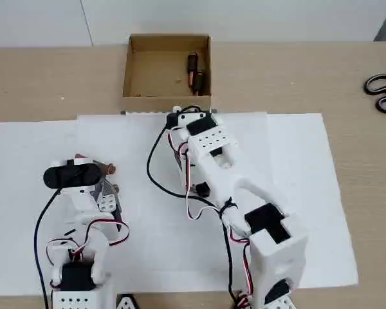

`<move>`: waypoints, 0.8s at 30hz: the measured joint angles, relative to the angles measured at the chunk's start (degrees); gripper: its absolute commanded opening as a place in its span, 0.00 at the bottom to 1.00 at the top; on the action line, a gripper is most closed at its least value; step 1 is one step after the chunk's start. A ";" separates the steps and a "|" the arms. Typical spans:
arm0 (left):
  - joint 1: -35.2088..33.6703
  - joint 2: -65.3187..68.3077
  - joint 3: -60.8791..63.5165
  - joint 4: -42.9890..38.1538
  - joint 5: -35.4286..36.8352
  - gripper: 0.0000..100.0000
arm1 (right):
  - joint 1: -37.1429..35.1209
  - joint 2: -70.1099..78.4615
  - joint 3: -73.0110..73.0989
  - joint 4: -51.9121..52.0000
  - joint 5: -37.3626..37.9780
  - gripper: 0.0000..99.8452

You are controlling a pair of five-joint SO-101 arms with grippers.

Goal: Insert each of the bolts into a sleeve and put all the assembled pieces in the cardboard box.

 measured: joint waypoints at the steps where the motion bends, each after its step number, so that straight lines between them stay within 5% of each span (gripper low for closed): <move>1: 0.00 0.00 0.00 0.00 0.00 0.01 | -0.26 0.09 -2.29 1.93 0.09 0.00; 14: 0.00 0.00 -5.27 3.08 -6.59 0.01 | 5.36 -14.59 -17.67 12.22 2.37 0.00; 24: -2.90 17.14 -29.19 8.97 -10.90 0.00 | 17.32 -27.96 -0.97 12.22 2.37 0.00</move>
